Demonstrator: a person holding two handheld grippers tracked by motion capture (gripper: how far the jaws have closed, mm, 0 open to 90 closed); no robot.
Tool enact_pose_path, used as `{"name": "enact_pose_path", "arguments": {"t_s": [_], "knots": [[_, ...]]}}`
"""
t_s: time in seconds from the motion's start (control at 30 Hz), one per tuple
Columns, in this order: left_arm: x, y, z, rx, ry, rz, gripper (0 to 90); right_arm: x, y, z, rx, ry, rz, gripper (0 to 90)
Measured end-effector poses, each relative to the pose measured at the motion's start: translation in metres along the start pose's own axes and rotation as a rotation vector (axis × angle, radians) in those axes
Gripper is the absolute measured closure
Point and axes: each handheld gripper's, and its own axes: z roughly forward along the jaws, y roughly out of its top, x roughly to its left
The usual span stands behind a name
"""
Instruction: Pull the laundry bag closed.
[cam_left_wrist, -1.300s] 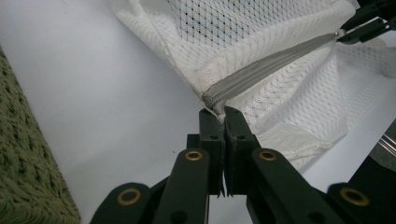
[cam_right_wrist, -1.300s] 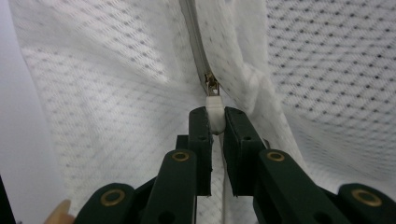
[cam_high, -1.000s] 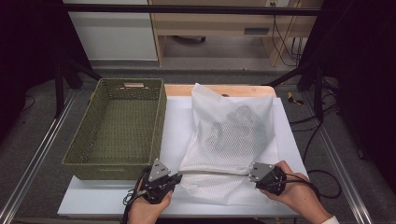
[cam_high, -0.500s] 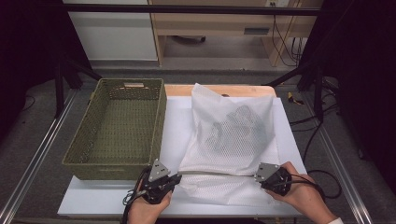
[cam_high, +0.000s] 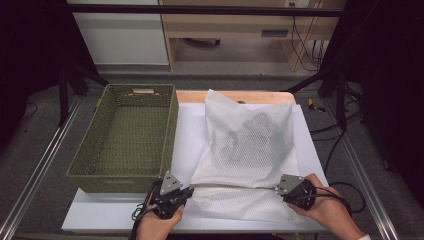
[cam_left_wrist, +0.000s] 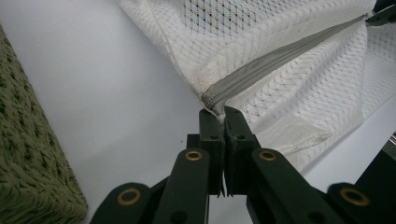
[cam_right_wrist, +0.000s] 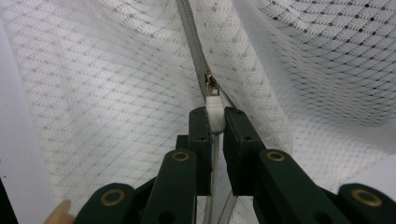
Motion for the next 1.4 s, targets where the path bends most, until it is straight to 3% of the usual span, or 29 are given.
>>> {"name": "enact_pose_path", "arguments": {"t_s": [1.4], "knots": [[-0.002, 0.0, 0.0, 0.0, 0.005, 0.002, 88.2, -0.003, -0.018, -0.025, 0.003, -0.013, 0.015, 81.8]]}}
